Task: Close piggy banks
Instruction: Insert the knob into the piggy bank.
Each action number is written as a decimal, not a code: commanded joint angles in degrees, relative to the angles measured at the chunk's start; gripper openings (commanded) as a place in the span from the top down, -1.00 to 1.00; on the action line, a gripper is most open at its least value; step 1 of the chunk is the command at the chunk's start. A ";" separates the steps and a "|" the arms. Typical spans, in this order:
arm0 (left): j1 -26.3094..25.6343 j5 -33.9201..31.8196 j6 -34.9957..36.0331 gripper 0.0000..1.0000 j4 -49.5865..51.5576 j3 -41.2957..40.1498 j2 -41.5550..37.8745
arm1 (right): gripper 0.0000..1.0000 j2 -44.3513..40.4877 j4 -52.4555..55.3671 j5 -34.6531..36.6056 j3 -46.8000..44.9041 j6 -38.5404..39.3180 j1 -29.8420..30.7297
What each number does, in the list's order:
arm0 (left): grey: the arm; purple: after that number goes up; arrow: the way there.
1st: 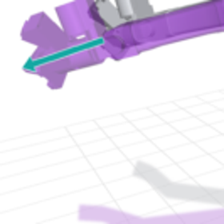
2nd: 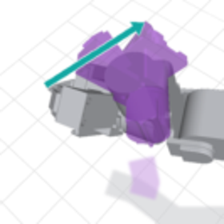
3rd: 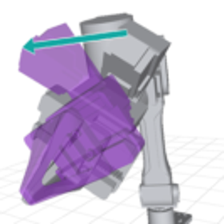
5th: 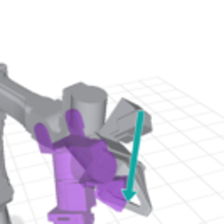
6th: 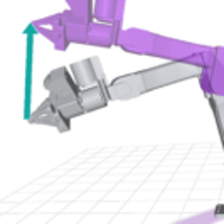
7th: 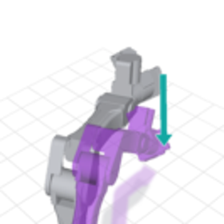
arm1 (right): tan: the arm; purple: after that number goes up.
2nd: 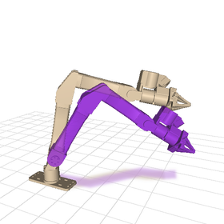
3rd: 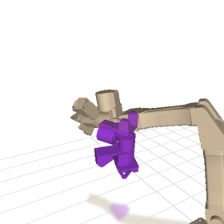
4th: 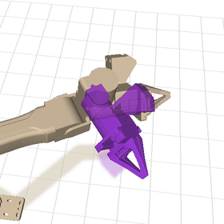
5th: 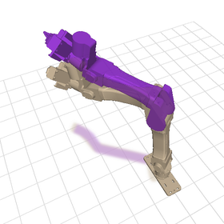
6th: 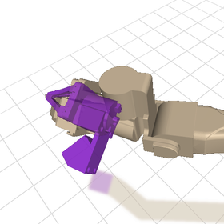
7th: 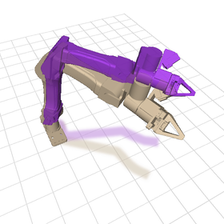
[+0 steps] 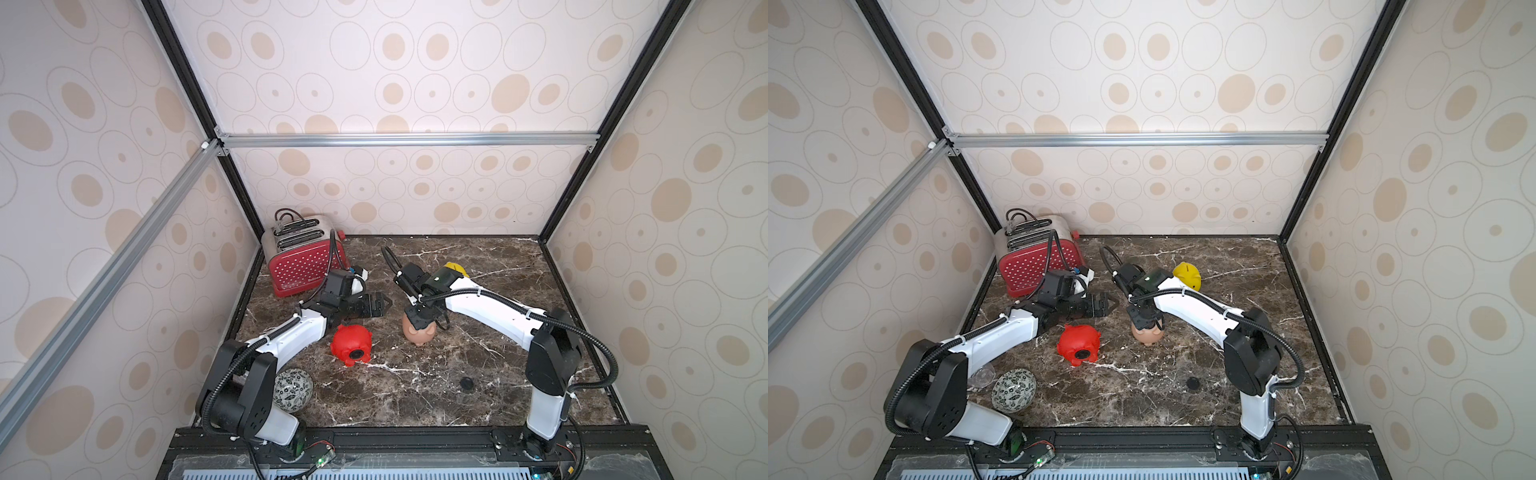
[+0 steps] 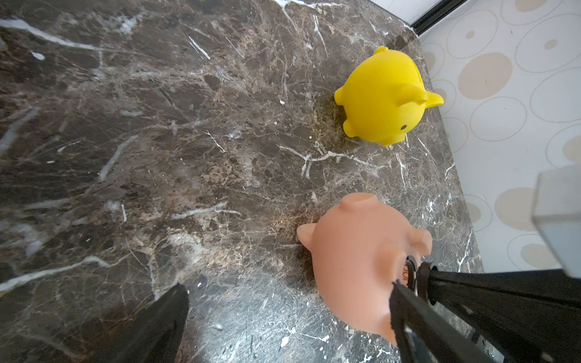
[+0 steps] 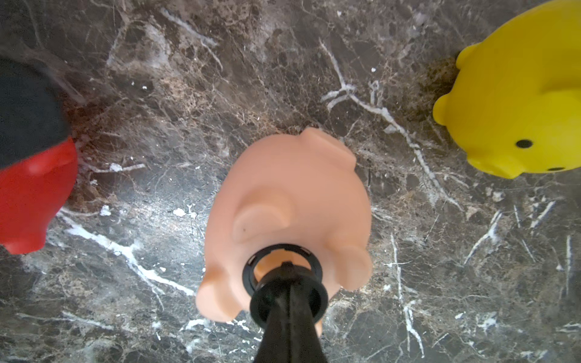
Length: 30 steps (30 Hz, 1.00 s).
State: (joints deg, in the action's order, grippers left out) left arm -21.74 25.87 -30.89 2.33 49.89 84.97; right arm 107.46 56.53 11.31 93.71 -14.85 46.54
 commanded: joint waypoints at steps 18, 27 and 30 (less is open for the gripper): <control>0.21 -0.45 1.54 -0.99 1.61 0.39 0.19 | 1.00 3.37 1.73 1.35 0.95 3.61 0.30; 0.21 -0.64 1.80 -0.99 1.71 0.03 0.06 | 1.00 2.28 1.58 0.90 -0.06 7.17 0.30; 0.25 -0.67 1.96 -0.99 1.85 0.03 -0.08 | 1.00 2.05 1.61 0.90 -0.28 8.12 0.30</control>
State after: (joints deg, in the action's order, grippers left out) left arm -21.74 25.56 -30.37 2.76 49.89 84.97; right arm 109.62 56.60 11.84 93.93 -8.69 46.54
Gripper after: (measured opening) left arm 0.994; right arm 0.041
